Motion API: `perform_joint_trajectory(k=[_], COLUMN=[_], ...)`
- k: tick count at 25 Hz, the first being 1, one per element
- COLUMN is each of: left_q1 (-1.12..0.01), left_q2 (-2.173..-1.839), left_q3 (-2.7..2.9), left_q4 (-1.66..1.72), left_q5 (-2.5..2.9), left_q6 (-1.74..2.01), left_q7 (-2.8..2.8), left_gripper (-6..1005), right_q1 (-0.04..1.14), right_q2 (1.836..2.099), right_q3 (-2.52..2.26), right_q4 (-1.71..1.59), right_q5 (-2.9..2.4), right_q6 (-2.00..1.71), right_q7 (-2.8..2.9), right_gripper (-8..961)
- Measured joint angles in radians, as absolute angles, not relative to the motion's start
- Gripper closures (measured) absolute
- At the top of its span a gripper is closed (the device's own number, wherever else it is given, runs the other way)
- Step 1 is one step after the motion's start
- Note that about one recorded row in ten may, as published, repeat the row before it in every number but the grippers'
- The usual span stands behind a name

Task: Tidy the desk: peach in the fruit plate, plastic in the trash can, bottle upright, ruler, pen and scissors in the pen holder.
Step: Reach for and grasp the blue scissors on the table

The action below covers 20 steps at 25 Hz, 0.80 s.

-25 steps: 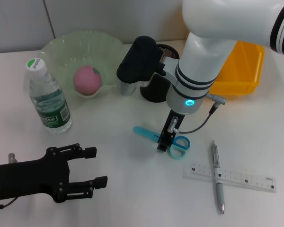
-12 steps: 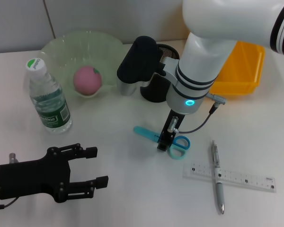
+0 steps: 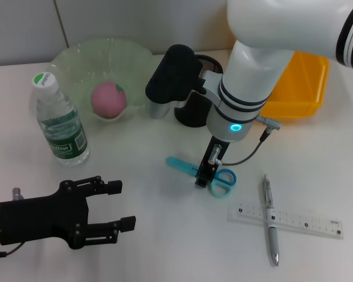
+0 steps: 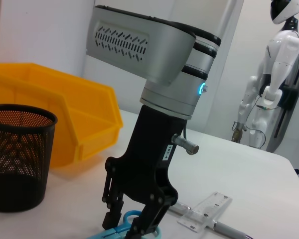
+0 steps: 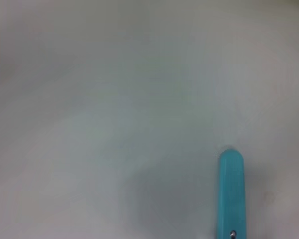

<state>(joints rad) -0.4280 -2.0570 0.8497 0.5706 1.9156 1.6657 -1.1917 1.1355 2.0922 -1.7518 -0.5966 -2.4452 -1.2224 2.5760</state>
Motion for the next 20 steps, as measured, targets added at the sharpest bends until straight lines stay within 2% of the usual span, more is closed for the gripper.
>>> perform_joint_trajectory(k=[20], left_q1=[-0.43], left_q2=[-2.056], left_q3=[0.85], left_q4=[0.571], left_q5=[1.916], left_q6=[1.666], left_q7=[-1.192], left_gripper=[199], right_q1=[1.133], right_q2=[2.092], right_q3=[-1.752], right_q4=[-0.595], right_q5=[-2.451], right_q6=[-1.22], right_q7=[2.574], right_gripper=[603])
